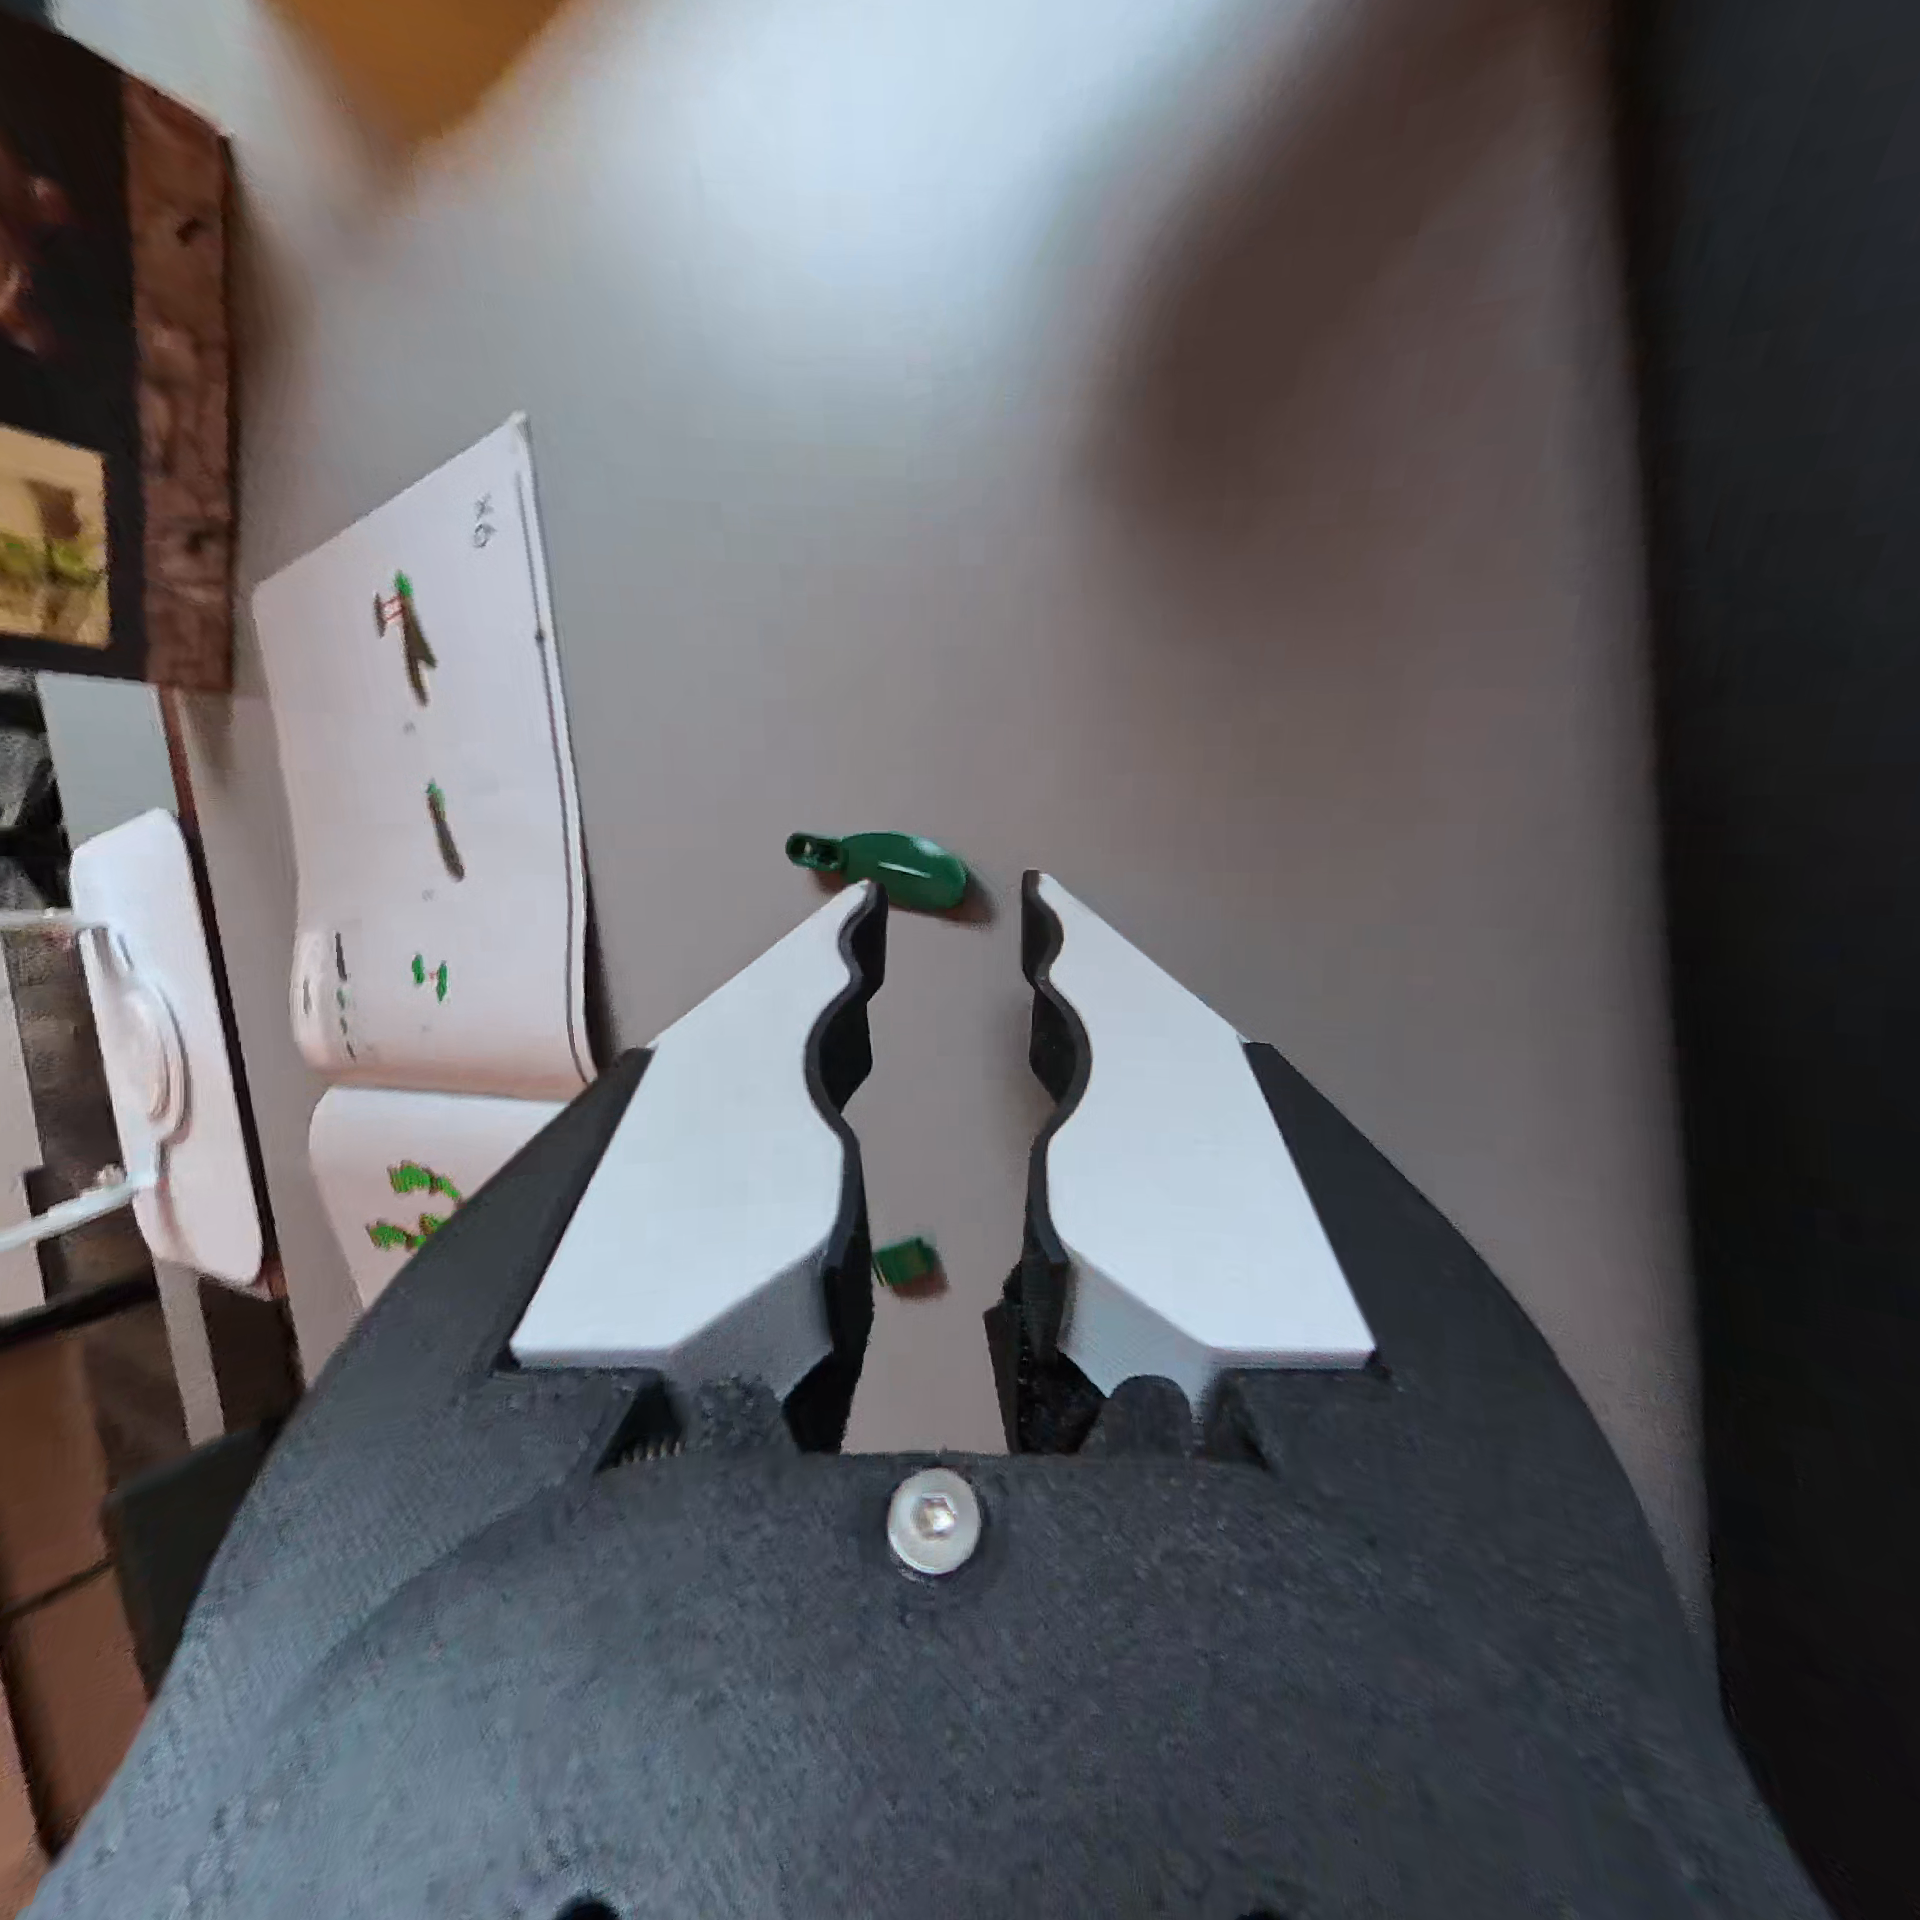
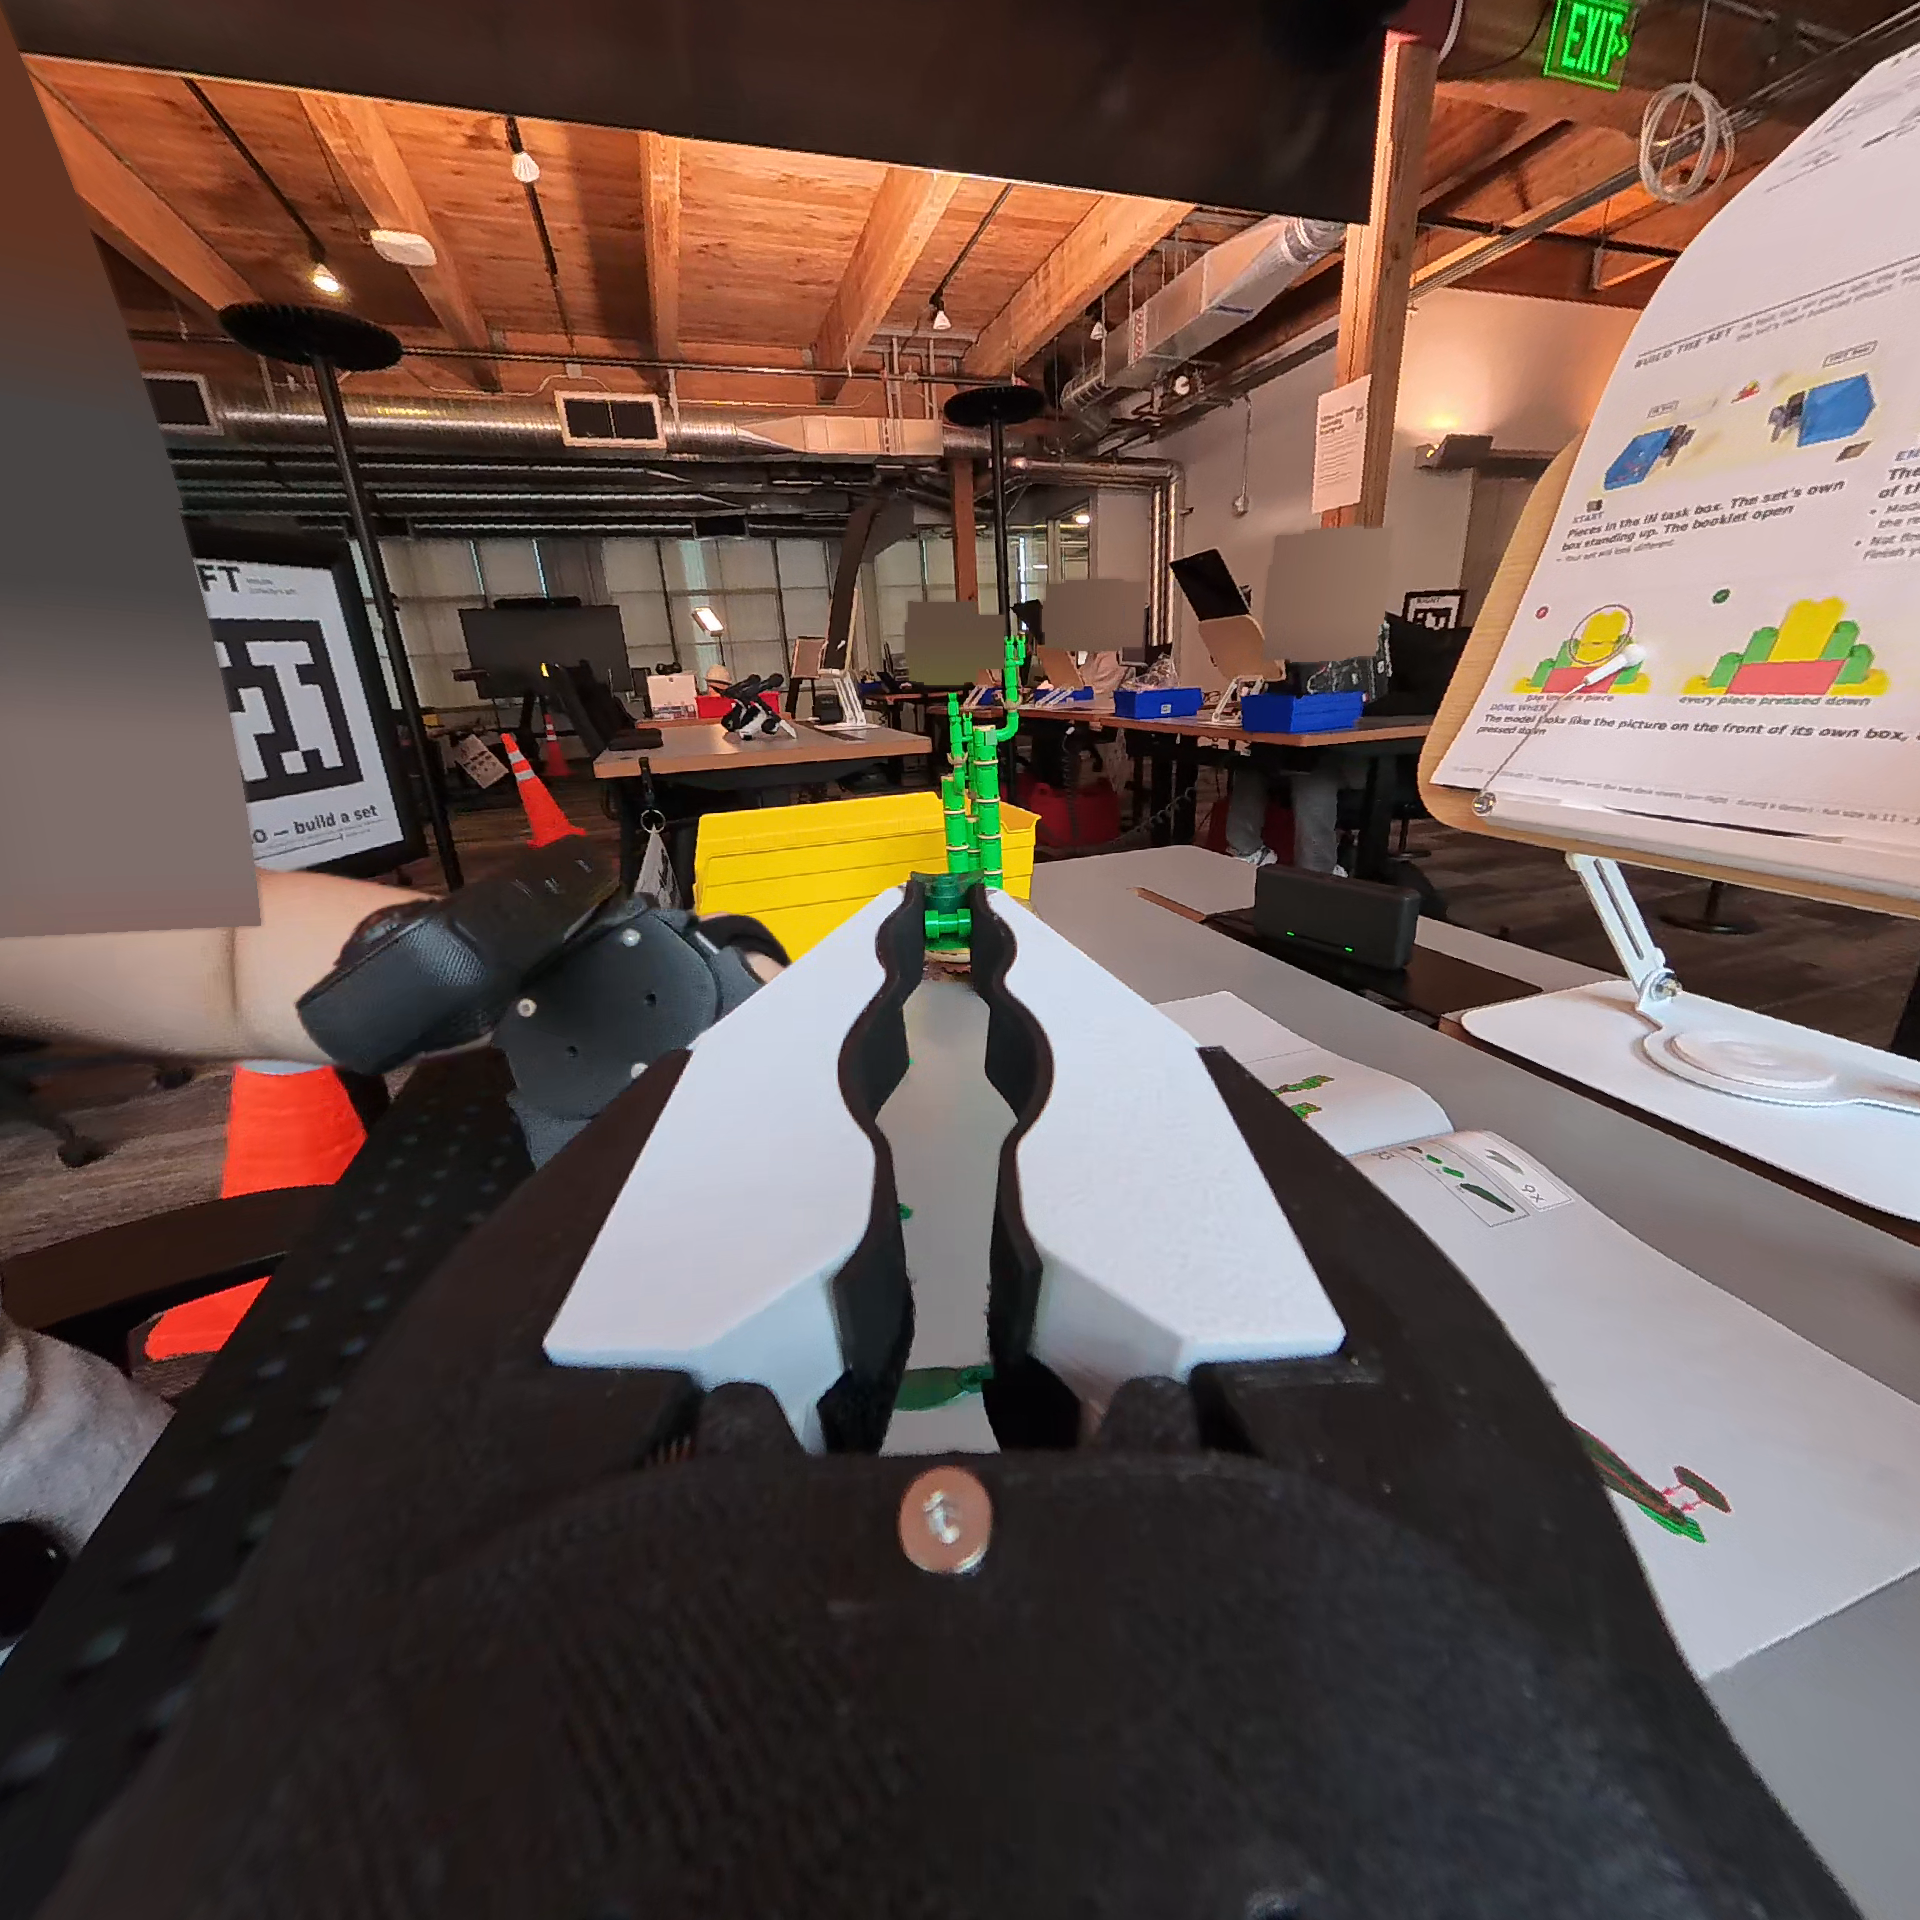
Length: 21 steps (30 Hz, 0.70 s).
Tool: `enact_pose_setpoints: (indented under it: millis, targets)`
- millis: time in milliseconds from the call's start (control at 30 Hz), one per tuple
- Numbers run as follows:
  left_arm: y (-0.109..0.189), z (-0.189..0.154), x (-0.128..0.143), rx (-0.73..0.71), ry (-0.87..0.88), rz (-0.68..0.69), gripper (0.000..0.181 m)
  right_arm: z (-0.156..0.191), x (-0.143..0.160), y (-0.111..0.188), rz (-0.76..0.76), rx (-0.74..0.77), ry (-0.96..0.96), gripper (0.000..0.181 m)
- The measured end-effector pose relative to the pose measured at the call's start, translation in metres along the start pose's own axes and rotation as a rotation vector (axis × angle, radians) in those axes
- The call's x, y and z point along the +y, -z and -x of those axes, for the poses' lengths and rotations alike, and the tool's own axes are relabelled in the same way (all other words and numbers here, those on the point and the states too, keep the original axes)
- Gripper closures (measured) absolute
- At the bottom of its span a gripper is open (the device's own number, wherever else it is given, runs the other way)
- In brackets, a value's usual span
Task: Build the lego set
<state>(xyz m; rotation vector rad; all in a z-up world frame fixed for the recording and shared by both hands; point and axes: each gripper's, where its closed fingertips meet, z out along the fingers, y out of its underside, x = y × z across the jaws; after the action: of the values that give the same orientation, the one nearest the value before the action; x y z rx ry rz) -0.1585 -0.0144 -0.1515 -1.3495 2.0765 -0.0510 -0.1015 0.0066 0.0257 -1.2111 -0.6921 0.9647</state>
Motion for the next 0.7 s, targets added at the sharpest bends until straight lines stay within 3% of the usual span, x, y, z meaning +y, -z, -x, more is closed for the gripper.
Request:
enact_pose_setpoints:
  millis: [67,167,367,500,600,700]
  targets:
    - [-0.007,-0.001,0.002,0.03,-0.053,0.022,0.157,0.0,-0.001,0.001,0.0,-0.004,0.003,0.175]
    - [-0.014,0.001,0.003,0.04,-0.1,0.038,0.175,-0.001,-0.002,0.003,-0.008,-0.013,-0.011,0.175]
    - [-0.012,0.018,0.006,-0.012,0.019,0.041,0.181,0.001,-0.004,0.004,-0.013,-0.03,-0.009,0.175]
    - [0.025,0.042,-0.009,-0.05,0.431,-0.186,0.181,-0.008,0.007,0.003,0.038,-0.002,-0.069,0.175]
    - [0.063,0.056,-0.011,0.021,0.853,-0.433,0.181,-0.015,0.032,-0.002,0.159,0.012,-0.146,0.175]
    - [0.094,0.062,0.003,0.122,1.225,-0.683,0.181,-0.006,0.052,-0.009,0.252,-0.034,-0.171,0.175]
